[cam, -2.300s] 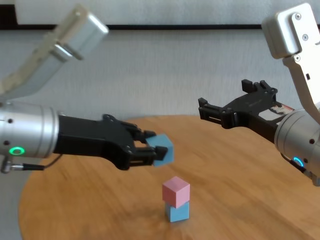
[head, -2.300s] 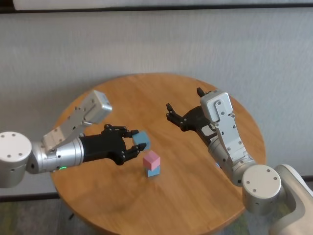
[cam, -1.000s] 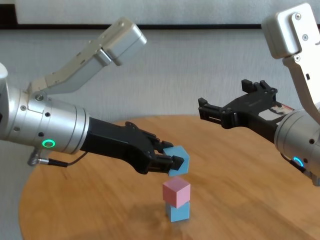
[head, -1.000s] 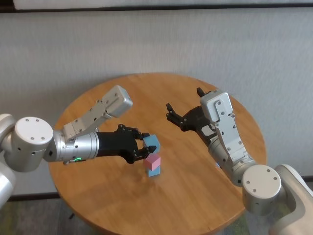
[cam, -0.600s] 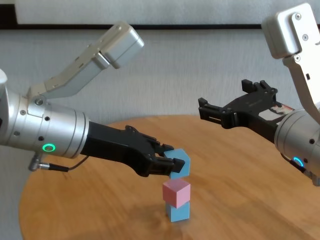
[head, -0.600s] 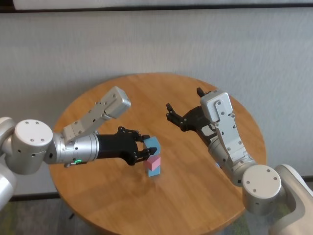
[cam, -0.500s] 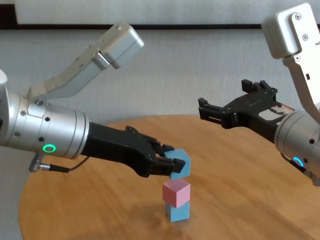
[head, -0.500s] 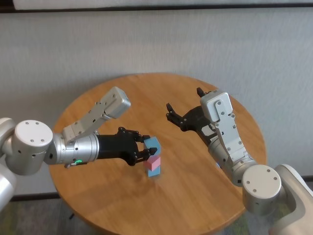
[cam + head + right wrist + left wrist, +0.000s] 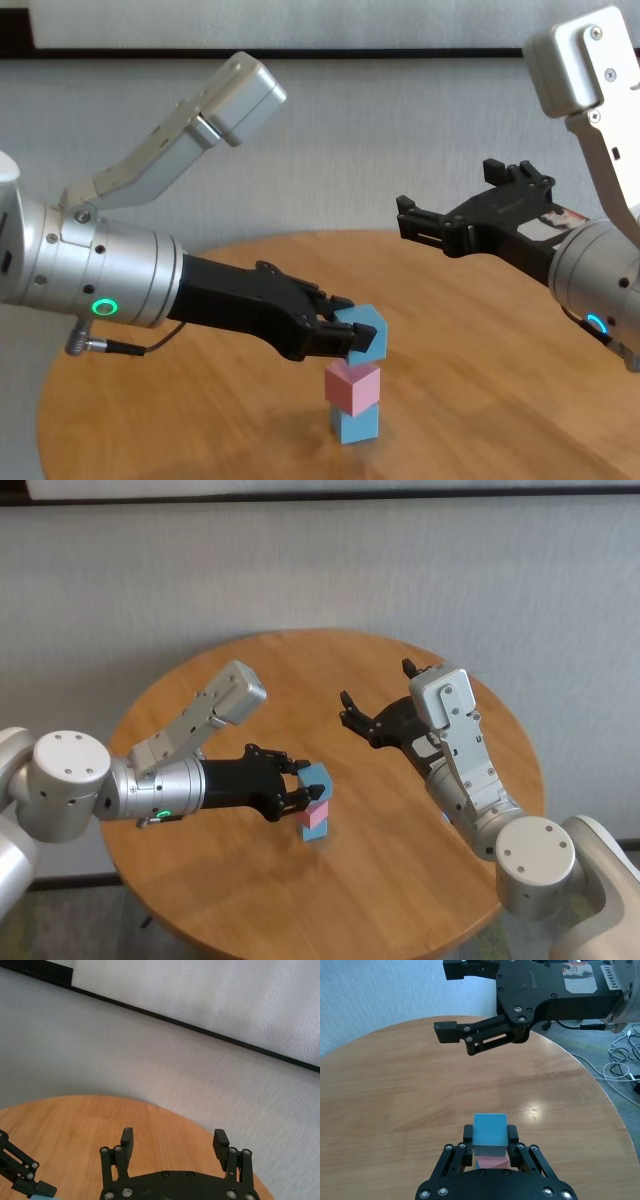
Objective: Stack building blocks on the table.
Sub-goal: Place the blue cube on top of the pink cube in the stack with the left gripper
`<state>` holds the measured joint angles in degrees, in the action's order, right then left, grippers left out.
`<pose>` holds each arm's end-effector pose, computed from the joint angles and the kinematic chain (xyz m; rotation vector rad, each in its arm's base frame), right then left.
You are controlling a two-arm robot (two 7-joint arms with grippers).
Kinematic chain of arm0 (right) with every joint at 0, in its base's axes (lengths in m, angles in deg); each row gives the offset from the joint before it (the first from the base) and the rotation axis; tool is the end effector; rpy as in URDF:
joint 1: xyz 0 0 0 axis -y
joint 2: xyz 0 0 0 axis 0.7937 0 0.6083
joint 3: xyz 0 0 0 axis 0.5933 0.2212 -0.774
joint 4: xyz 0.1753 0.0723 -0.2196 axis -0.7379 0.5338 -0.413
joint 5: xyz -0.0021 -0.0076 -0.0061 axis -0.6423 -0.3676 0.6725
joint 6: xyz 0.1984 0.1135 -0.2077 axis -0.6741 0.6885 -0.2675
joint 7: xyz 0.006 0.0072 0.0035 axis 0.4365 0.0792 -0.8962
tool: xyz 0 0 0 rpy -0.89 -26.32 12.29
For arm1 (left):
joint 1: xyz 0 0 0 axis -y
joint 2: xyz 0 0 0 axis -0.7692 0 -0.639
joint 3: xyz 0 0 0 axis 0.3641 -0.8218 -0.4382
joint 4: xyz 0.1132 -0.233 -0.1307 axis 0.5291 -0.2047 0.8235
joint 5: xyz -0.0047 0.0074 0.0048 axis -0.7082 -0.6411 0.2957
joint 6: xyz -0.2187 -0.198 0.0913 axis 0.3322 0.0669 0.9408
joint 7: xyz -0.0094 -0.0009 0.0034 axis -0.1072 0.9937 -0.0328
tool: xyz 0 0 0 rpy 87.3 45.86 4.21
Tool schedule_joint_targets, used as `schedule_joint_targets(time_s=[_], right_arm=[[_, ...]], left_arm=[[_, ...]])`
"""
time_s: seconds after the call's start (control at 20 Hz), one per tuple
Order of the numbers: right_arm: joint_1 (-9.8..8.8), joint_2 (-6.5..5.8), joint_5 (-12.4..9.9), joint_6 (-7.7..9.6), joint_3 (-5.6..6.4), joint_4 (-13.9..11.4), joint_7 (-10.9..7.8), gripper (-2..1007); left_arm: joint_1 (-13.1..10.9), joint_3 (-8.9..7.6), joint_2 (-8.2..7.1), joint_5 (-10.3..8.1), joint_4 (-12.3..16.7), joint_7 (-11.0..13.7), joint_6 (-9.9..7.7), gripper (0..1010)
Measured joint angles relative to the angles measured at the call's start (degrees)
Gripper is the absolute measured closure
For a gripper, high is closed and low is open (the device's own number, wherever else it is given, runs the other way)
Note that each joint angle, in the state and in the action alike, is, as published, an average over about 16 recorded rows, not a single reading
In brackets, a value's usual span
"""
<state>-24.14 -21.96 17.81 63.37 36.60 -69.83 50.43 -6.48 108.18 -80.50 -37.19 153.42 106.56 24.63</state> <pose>0.3791 0.0538 -0.2860 -0.1706 -0.2914 -1.1638 0.4448 -0.0052 -0.2434 0.4461 -0.0384 0.4228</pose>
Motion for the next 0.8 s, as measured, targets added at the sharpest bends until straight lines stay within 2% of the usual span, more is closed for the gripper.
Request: schedule_joint_targets(time_s=[0.8], right_arm=[[0.0, 0.0, 0.0, 0.0, 0.0, 0.0, 0.0, 0]], left_arm=[[0.8, 1.45, -0.24, -0.69, -0.8, -0.3, -1.34, 609]])
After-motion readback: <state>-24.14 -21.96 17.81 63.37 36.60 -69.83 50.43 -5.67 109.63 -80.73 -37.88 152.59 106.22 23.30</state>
